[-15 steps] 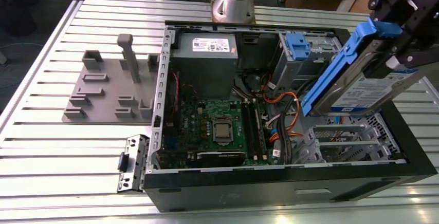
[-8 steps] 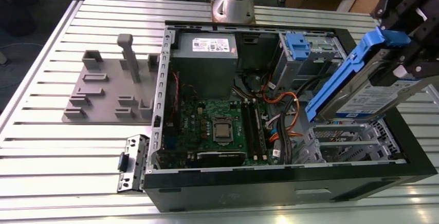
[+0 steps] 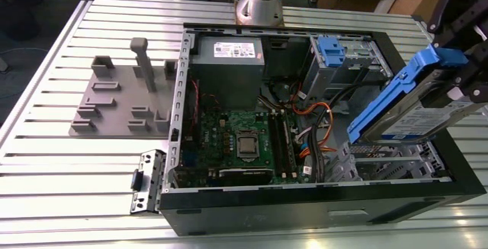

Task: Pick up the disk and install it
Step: 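Pick up the disk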

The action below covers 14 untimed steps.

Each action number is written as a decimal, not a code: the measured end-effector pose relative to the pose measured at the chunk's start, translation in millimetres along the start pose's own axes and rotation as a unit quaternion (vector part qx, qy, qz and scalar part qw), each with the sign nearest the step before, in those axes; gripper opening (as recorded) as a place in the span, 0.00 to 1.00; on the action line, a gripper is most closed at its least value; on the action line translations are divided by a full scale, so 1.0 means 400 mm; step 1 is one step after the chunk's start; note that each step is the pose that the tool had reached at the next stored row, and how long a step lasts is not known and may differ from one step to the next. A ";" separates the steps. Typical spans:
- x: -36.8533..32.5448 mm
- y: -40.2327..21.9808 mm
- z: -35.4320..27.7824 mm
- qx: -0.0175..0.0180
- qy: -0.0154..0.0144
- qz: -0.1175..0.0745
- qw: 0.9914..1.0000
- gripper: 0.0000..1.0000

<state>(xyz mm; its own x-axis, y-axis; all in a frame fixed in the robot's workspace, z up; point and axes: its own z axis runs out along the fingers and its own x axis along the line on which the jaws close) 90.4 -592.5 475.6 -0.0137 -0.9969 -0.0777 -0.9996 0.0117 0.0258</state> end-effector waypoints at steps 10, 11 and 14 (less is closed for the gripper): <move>0.004 -0.035 0.011 0.000 0.000 0.000 1.000 0.36; 0.004 -0.037 0.012 0.000 0.000 0.000 1.000 0.36; 0.005 -0.043 0.014 0.000 0.000 0.000 1.000 0.36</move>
<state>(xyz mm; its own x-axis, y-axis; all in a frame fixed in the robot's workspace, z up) 107.6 -594.2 469.3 -0.0137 -0.9969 -0.0777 -0.9996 0.0117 0.0265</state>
